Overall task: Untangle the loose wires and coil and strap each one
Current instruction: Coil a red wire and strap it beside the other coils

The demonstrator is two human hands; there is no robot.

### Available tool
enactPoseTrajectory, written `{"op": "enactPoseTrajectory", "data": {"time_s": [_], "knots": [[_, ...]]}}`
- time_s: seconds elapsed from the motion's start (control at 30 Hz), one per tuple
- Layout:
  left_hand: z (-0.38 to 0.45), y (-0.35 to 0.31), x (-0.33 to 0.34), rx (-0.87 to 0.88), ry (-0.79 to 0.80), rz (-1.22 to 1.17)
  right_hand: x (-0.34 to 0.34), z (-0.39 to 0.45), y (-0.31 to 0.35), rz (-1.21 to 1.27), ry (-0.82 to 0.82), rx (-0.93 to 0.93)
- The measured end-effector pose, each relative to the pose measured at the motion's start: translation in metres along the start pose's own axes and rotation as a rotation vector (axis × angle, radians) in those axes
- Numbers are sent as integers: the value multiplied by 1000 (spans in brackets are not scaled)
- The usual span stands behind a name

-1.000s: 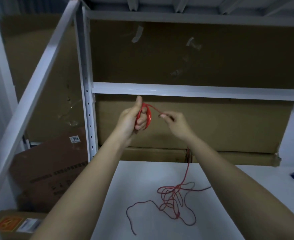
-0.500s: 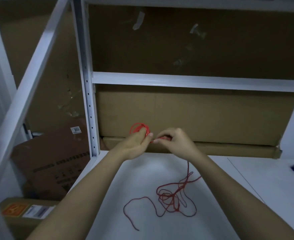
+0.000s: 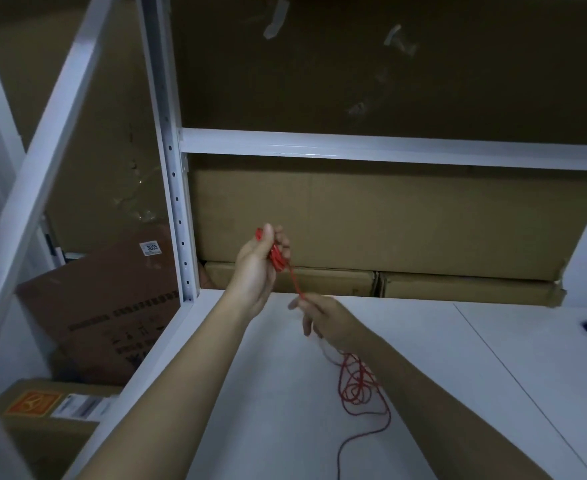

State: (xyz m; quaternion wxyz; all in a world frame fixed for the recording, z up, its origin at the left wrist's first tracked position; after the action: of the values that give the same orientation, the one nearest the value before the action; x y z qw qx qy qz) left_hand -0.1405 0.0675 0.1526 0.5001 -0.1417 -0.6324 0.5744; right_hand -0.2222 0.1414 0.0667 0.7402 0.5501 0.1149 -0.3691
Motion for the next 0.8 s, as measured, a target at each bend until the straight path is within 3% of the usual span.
{"op": "enactPoseTrajectory", "data": {"time_s": [0.1,0.2,0.27,0.33,0.43,0.57,0.7,0.8], "knots": [[2,-3,-8,151,-194,670,16,-13,-5,-80,97,-13],[6,25,-7,152,-87,1290,2,-16,7,-80,43,-67],[5,49,-17,52,8,1435,-20,-15,12,-82,-60,-88],[-2,71,-26,-74,70,1454,-36,-14,14,-56,-101,-82],[-10,85,-23,-129,148,1460,-44,-9,13,-164,-40,-93],[-12,66,-18,-172,149,1168,-60,-7,-14,-256,-6,23],[-11,24,-12,-78,59,756,-58,-23,-50,-372,92,107],[-8,2,-7,-10,2,699,-48,-39,-73,-466,150,155]]}}
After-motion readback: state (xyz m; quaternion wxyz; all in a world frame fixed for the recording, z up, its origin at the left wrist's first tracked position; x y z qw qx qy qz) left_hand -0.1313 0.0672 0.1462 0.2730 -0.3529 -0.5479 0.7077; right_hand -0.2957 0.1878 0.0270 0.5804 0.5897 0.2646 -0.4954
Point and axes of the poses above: each hand's wrist, its own z-axis towards the middle knuckle, its own x-axis out of the palm, y = z × x, the point moved 10 cm from there along z, towards the middle knuckle, and after that the axes turned 11 degrees about -x, right-handed, at the moved point
